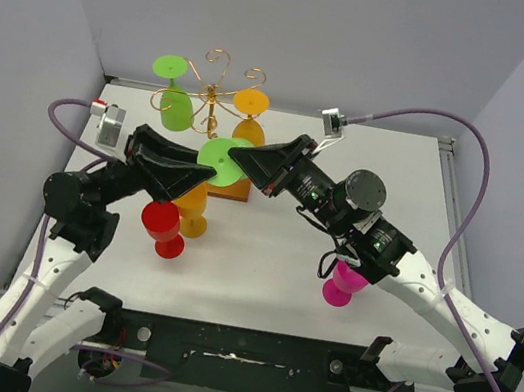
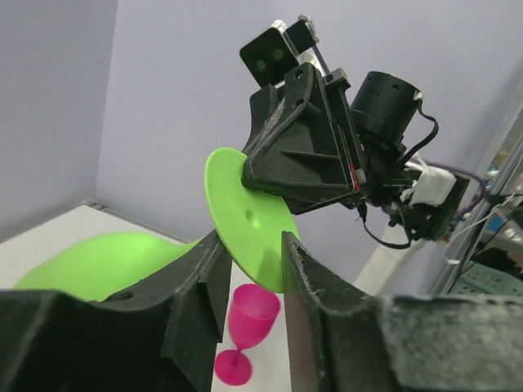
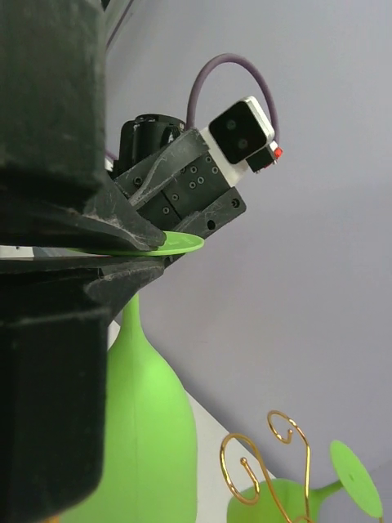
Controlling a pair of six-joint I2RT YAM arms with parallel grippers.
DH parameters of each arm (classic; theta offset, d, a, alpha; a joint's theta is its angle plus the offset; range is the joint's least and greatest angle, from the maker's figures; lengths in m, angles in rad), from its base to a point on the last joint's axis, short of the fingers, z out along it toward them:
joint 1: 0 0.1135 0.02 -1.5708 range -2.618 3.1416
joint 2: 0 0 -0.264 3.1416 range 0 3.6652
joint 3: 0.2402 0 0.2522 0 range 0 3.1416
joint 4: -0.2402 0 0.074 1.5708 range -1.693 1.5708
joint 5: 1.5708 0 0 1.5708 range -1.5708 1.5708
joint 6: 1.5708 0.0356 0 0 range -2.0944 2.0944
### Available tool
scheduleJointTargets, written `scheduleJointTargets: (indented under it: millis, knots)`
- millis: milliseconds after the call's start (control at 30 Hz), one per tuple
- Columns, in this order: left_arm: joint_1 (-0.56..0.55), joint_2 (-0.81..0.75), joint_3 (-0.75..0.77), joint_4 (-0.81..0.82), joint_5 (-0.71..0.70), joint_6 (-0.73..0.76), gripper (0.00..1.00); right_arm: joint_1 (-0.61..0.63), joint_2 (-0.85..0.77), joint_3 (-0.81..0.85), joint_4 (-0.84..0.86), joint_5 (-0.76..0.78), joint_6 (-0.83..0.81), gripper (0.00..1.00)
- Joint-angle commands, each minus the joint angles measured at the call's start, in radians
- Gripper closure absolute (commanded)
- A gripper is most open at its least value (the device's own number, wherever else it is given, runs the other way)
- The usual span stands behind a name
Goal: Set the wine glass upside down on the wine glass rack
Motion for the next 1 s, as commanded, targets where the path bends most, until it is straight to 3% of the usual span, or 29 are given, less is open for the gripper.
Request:
scheduleJointTargets:
  millis: [0,100,167,233,333,500,600,733,967]
  knots:
    - [-0.003,0.043,0.051,0.091,-0.041,-0.232,0.75,-0.005,-0.024,-0.001,0.071,0.01,-0.056,1.0]
    - [-0.003,0.061,0.06,0.072,-0.043,-0.26,0.85,-0.004,-0.023,-0.004,0.076,0.007,-0.069,1.0]
    - [-0.003,0.064,0.072,0.044,-0.049,-0.257,1.0,-0.004,-0.023,-0.005,0.076,0.004,-0.077,1.0]
    - [-0.003,0.064,0.084,0.01,-0.057,-0.244,1.0,-0.003,-0.023,-0.006,0.079,0.003,-0.085,0.99]
    - [-0.003,0.065,0.103,-0.044,-0.071,-0.216,1.0,-0.003,-0.032,-0.01,0.082,0.003,-0.098,0.89]
    - [-0.003,0.068,0.154,-0.092,-0.082,-0.197,1.0,-0.001,-0.059,-0.018,0.083,0.017,-0.119,0.58]
    - [-0.002,0.076,0.204,-0.127,-0.089,-0.18,1.0,0.0,-0.081,-0.022,0.084,0.023,-0.135,0.45]
    - [-0.003,0.096,0.278,-0.181,-0.116,-0.139,1.0,-0.001,-0.124,-0.047,0.083,0.04,-0.153,0.35]
    - [0.003,0.21,0.49,-0.422,-0.312,0.003,1.0,-0.004,-0.212,-0.11,0.074,0.095,-0.171,0.32]
